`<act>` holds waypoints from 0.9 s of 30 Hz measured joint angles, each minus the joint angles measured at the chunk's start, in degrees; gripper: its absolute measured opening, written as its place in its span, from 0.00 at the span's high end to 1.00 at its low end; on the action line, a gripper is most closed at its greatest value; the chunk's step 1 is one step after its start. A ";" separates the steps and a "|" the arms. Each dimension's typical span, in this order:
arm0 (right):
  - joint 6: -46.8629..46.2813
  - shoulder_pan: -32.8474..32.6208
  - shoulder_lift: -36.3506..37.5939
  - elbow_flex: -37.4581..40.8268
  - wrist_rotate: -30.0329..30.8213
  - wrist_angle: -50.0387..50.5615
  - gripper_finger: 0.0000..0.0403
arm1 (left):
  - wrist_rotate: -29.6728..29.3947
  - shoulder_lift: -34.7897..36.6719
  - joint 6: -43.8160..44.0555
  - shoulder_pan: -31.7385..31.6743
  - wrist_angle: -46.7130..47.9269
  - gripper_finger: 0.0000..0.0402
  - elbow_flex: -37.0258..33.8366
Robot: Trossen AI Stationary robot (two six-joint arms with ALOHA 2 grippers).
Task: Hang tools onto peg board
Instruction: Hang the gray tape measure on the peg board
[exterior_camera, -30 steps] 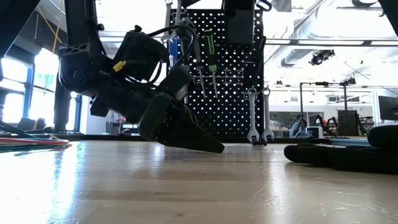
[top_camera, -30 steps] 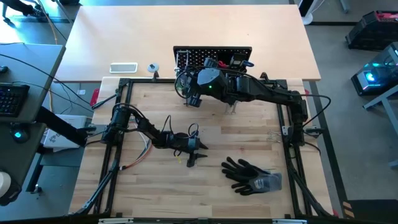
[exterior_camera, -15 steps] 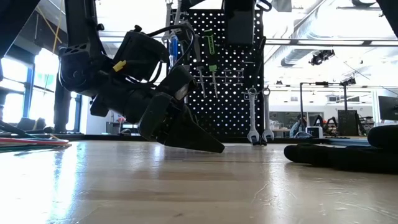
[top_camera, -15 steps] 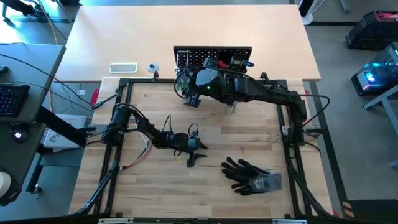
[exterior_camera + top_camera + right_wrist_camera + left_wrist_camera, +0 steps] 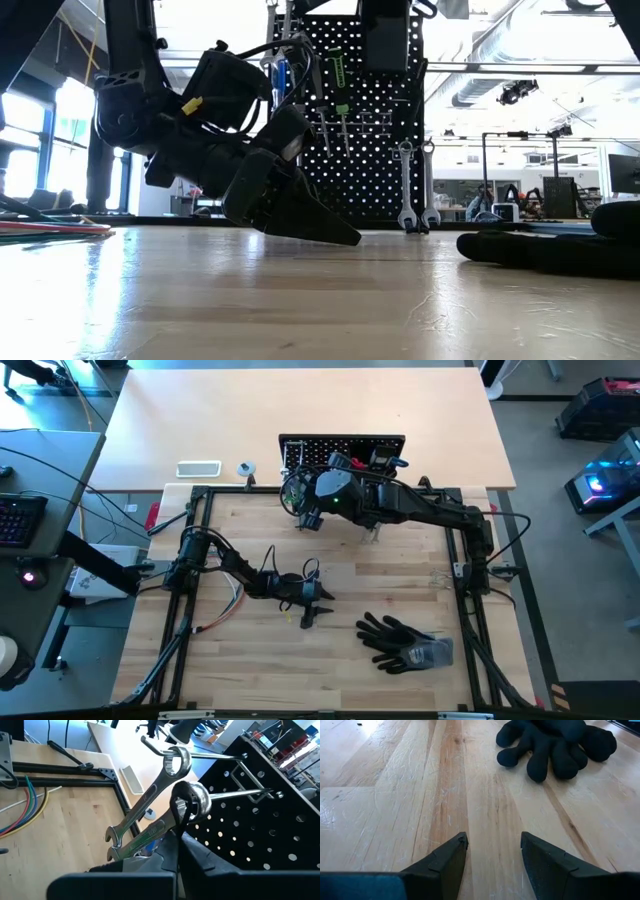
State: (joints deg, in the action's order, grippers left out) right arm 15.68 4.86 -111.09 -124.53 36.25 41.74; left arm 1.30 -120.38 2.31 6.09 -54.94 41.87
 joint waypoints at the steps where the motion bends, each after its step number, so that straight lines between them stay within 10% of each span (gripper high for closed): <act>1: 0.00 0.00 0.00 0.00 0.04 -0.09 1.00 | 0.00 0.00 0.00 0.00 0.00 0.55 0.00; 27: 2.40 -0.42 -2.05 -0.02 4.33 -2.21 1.00 | 0.01 0.04 -0.87 0.00 0.98 0.55 0.02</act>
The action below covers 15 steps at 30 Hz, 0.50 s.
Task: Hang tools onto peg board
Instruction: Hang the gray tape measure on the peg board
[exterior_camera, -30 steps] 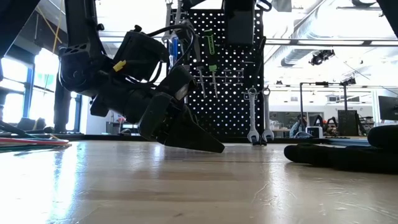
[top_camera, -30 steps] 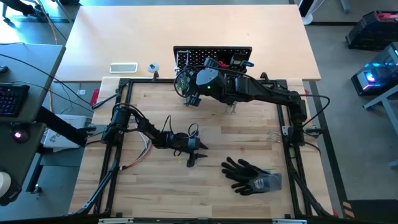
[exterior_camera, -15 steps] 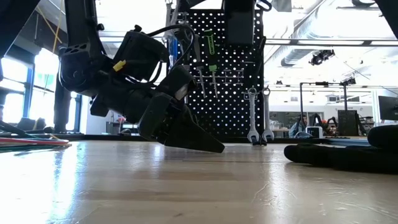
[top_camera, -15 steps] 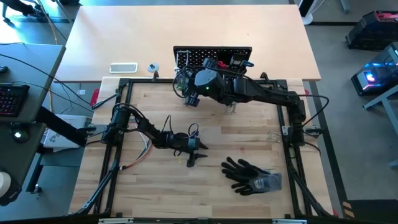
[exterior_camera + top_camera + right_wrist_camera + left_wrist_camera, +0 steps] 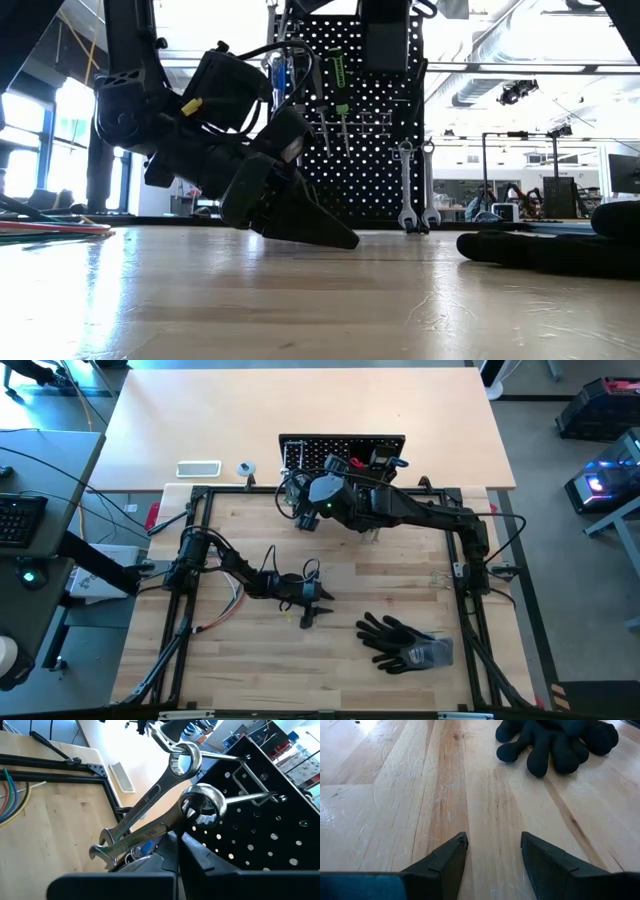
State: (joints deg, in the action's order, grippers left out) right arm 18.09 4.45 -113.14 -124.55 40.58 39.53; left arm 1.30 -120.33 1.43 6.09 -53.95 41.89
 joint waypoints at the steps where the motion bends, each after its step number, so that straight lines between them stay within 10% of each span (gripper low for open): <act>1: 0.00 -0.02 0.00 0.00 0.02 0.02 1.00 | 0.01 0.00 -0.11 0.00 0.02 0.55 0.00; 15: -0.09 0.04 0.00 -3.36 -0.09 1.55 1.00 | -0.02 0.00 -0.17 0.01 0.09 0.55 0.00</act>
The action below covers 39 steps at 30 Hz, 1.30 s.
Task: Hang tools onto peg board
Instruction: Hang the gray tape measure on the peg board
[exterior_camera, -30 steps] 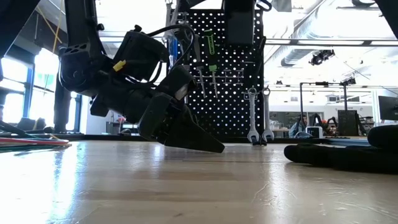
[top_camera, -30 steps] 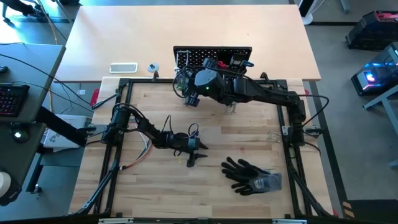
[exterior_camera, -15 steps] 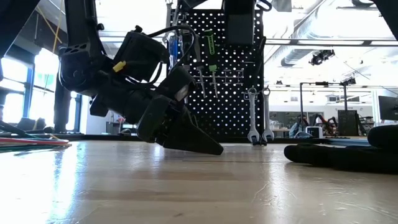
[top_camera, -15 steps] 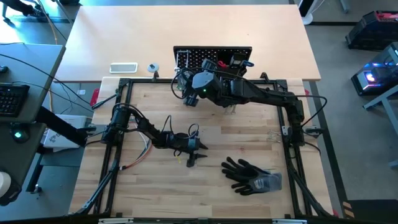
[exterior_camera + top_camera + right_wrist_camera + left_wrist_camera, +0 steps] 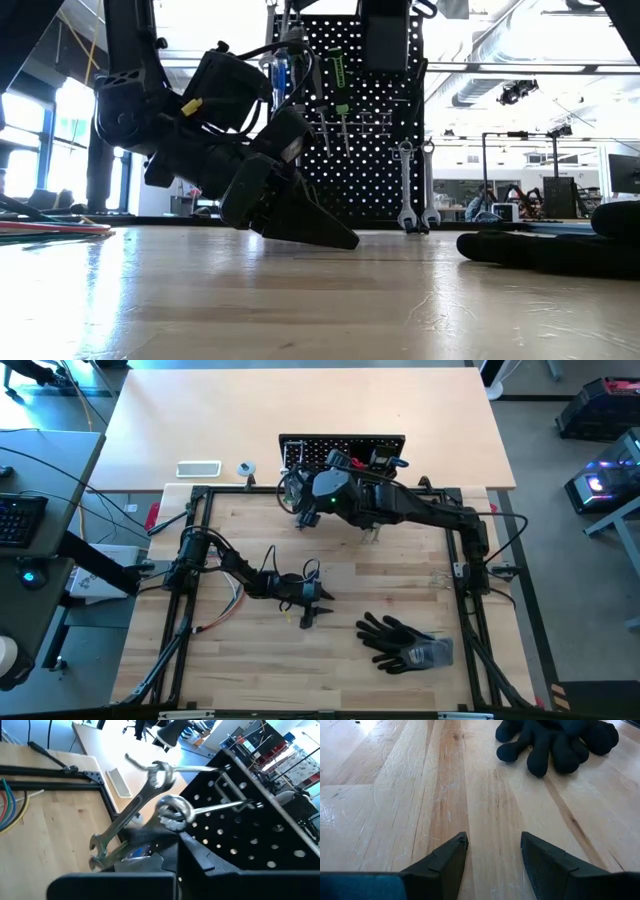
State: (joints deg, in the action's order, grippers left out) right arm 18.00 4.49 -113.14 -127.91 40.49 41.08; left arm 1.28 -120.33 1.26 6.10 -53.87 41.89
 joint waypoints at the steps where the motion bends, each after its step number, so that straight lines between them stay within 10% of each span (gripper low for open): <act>1: 0.00 -0.02 0.00 -0.32 0.02 0.00 1.00 | 0.02 0.00 0.01 -0.02 0.00 0.55 0.00; 28: -4.68 -3.12 0.20 -0.38 -0.83 8.88 1.00 | 0.02 0.00 0.64 0.00 -0.40 0.55 -0.05; 39: -9.14 -6.50 2.30 -0.36 -15.79 15.09 1.00 | -0.03 8.52 -3.90 -0.91 -4.37 0.55 -0.07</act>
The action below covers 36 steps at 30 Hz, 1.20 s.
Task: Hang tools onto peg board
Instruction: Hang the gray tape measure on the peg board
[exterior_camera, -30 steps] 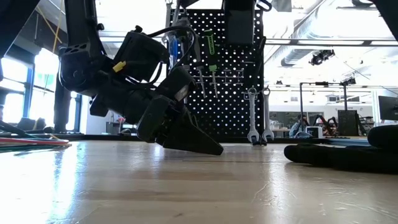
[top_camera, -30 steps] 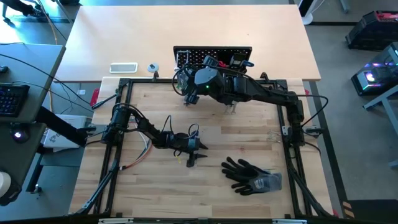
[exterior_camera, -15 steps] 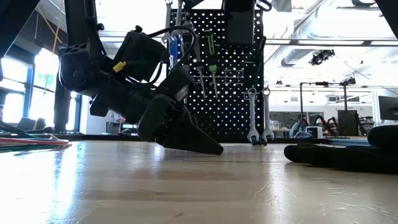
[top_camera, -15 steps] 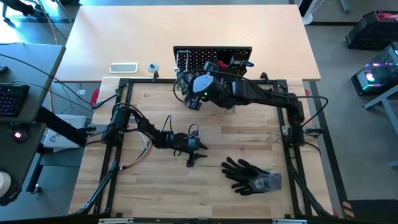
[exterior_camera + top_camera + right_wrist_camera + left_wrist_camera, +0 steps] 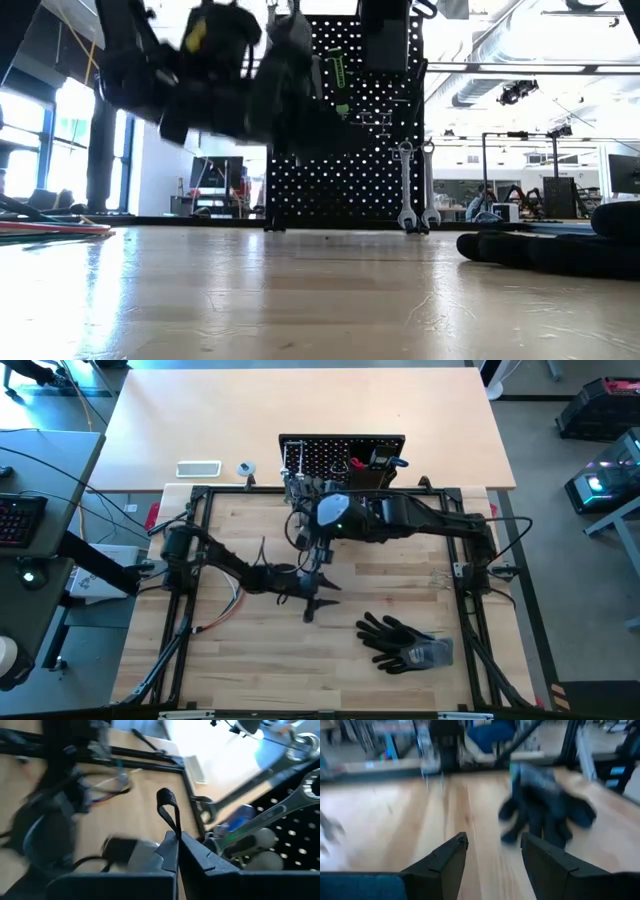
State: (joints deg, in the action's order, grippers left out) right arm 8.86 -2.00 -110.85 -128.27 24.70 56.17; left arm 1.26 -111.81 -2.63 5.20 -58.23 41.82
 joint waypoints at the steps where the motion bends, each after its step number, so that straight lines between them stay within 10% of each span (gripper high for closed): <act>1: -0.24 -0.41 0.37 0.00 -0.84 0.24 1.00 | 0.00 1.48 -0.90 -0.03 -0.01 0.55 0.00; 16: -1.51 -6.77 8.16 0.00 -3.36 5.05 1.00 | 4.60 22.21 -5.53 0.19 14.67 0.55 -4.72; 36: -0.93 -7.91 7.81 0.68 -13.08 5.63 1.00 | -4.21 42.07 -13.55 0.06 8.61 0.55 -6.43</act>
State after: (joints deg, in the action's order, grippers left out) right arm 7.93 -9.91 -103.04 -127.59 11.62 61.80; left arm -2.96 -69.74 -16.19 5.26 -49.62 35.39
